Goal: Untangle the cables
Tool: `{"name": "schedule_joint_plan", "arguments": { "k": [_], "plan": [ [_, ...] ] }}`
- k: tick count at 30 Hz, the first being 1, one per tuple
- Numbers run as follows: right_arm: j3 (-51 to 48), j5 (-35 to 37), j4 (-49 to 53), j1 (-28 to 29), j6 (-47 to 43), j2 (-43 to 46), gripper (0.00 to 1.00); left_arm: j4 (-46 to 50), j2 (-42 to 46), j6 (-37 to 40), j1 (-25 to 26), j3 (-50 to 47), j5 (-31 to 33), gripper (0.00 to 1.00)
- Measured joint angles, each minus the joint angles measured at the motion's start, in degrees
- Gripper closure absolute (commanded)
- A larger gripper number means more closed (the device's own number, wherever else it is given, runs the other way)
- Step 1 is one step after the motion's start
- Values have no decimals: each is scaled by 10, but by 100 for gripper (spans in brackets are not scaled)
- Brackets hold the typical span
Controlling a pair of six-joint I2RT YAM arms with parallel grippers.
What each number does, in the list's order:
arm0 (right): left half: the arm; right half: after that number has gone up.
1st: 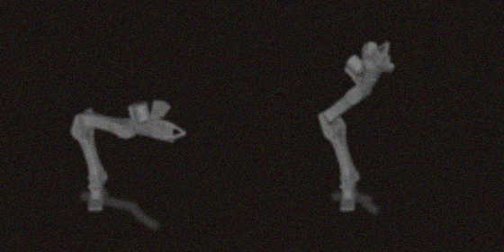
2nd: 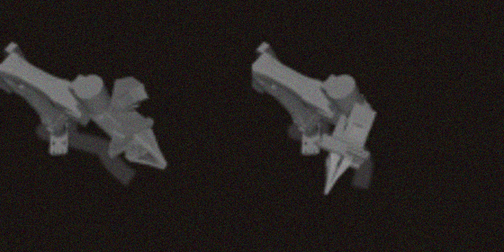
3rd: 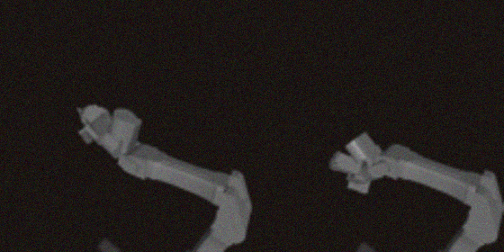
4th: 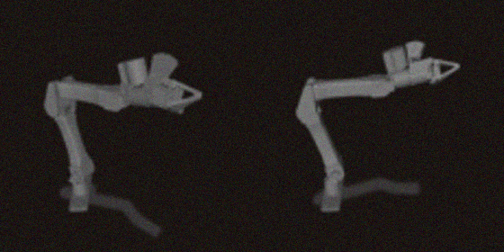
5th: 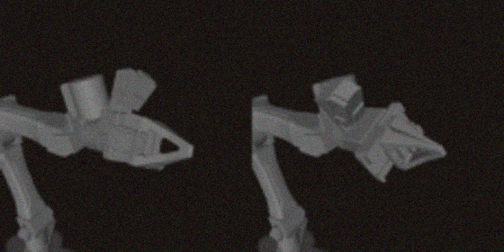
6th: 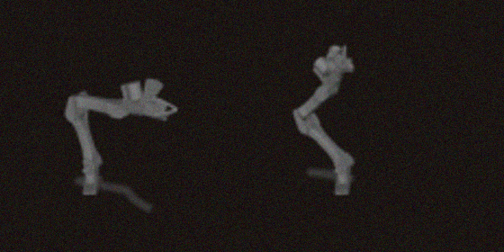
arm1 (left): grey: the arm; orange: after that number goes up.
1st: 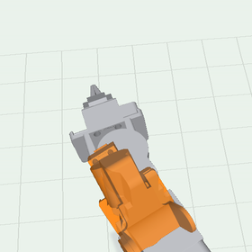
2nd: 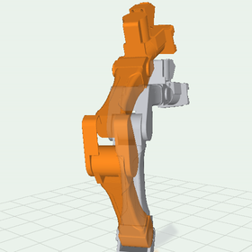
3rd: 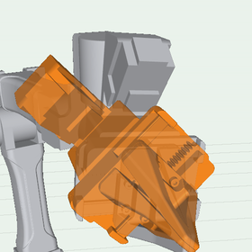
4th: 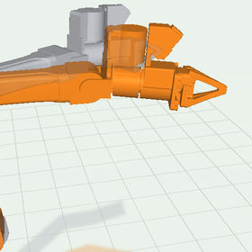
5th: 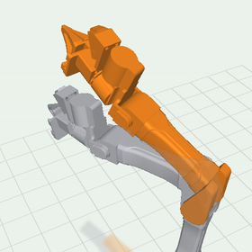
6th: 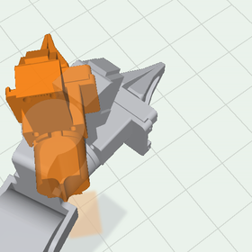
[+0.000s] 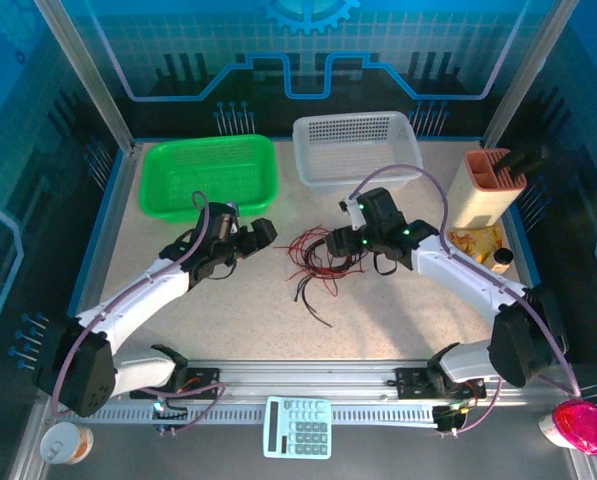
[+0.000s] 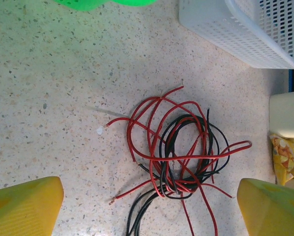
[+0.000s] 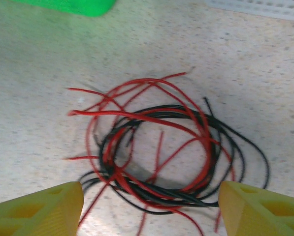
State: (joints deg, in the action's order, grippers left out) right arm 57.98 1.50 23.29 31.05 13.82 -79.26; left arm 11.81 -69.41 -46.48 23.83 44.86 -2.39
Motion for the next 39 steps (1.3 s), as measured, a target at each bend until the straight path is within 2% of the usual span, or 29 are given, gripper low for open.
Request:
{"name": "schedule_joint_plan", "arguments": {
  "k": [5,11,15,17,19,21,27,33,39],
  "plan": [
    [27,42,17,2,-43,-40,24,0,14,-2,0,0,6,1],
    [56,65,23,5,-80,-116,24,0,23,-3,0,0,6,1],
    [95,74,26,5,-94,-170,30,-1,25,-13,0,0,6,1],
    [116,72,23,5,-102,-193,44,-1,25,-17,0,0,5,1],
    [134,69,19,5,-108,-214,76,-3,25,-21,0,0,4,1],
    [139,66,14,5,-111,-225,100,-6,25,-28,0,0,4,1],
    [117,58,9,5,-108,-203,100,-12,25,-40,0,-2,2,1],
    [35,49,-16,5,-84,-82,100,-48,19,-78,0,-15,-10,1],
    [-42,30,-75,5,-66,4,100,-113,-3,-155,0,-20,-20,1]
  ]
}}
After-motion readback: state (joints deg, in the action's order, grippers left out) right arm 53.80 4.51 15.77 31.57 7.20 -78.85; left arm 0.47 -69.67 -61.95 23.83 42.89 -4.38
